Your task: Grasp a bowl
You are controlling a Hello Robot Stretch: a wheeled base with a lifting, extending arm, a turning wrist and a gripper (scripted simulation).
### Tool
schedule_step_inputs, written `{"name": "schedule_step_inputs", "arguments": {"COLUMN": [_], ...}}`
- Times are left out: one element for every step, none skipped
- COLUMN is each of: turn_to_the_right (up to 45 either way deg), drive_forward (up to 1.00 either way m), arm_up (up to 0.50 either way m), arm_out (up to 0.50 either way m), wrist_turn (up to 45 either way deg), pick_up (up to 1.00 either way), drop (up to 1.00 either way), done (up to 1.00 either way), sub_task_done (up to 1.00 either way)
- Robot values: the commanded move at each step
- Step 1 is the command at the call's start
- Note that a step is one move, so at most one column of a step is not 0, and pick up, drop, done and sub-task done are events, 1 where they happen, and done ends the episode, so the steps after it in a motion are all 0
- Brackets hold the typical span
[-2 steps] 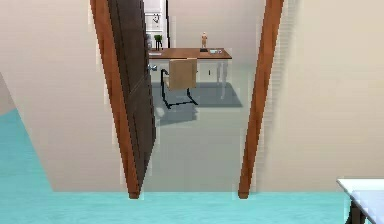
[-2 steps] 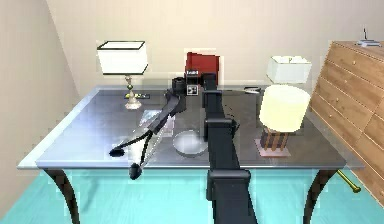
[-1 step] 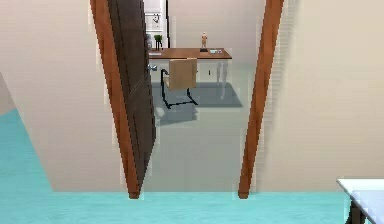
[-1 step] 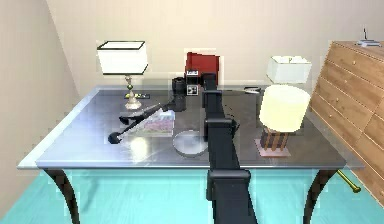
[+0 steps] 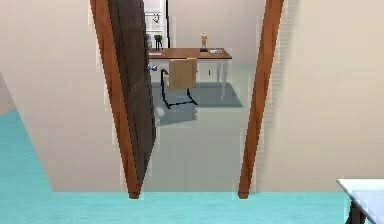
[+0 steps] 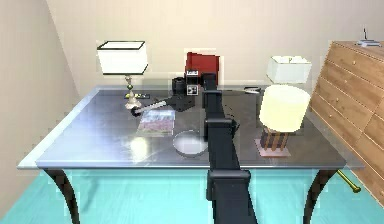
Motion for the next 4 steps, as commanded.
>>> {"name": "schedule_step_inputs", "arguments": {"turn_to_the_right": [0.0,0.0,0.0,0.0], "drive_forward": [0.0,0.0,0.0,0.0], "arm_up": [0.0,-0.3,0.0,0.1], "arm_out": [0.0,0.0,0.0,0.0], "wrist_turn": [42.0,0.0,0.0,0.0], "pick_up": [0.0,0.0,1.0,0.0], "drop": [0.0,0.0,0.0,0.0], "done": [0.0,0.0,0.0,0.0], "sub_task_done": [0.0,0.0,0.0,0.0]}}
